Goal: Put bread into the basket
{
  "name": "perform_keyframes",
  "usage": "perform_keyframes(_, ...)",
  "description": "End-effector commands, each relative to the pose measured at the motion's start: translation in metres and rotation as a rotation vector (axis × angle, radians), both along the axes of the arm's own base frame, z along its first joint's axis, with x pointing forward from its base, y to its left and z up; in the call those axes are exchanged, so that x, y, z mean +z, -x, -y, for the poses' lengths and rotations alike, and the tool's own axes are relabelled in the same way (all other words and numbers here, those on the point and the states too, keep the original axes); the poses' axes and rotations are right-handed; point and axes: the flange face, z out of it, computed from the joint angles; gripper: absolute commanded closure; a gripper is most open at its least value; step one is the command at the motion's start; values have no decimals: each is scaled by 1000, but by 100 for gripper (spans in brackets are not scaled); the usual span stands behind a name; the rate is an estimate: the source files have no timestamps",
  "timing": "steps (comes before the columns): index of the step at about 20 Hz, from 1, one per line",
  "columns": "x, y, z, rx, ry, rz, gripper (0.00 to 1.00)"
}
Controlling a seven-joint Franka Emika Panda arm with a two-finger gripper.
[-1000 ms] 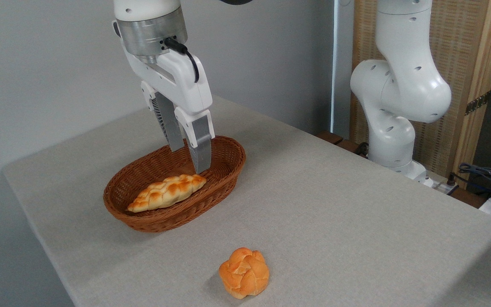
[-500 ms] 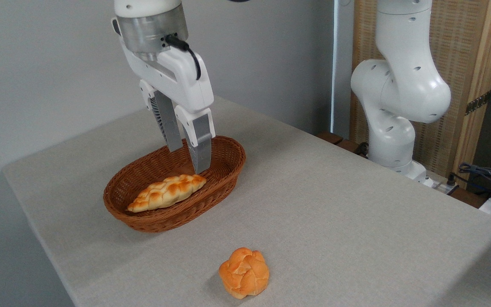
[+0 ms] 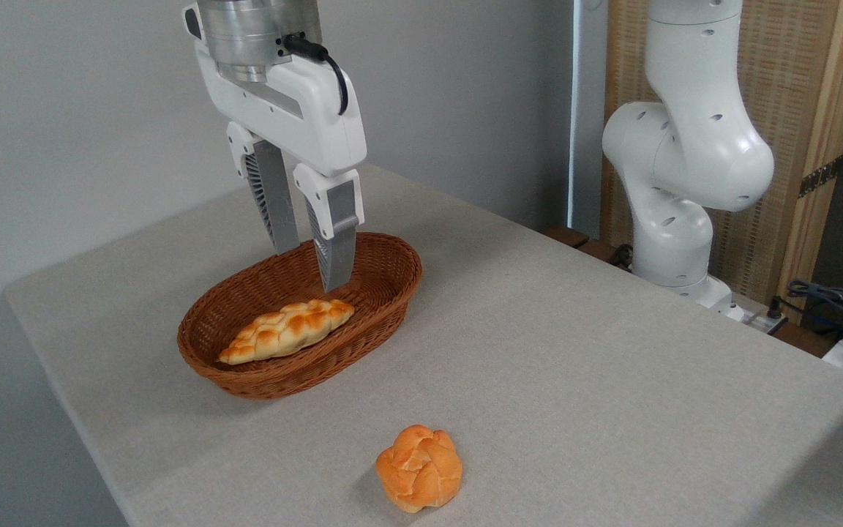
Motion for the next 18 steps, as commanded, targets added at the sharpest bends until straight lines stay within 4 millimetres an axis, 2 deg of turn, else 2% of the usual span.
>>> perform_keyframes(1, 4, 0, 5, 9, 4, 13, 0)
perform_keyframes(5, 4, 1, 5, 4, 4, 13, 0)
perform_keyframes(14, -2, 9, 18, -24, 5, -1, 0)
perform_keyframes(18, -2, 10, 14, -22, 4, -3, 0)
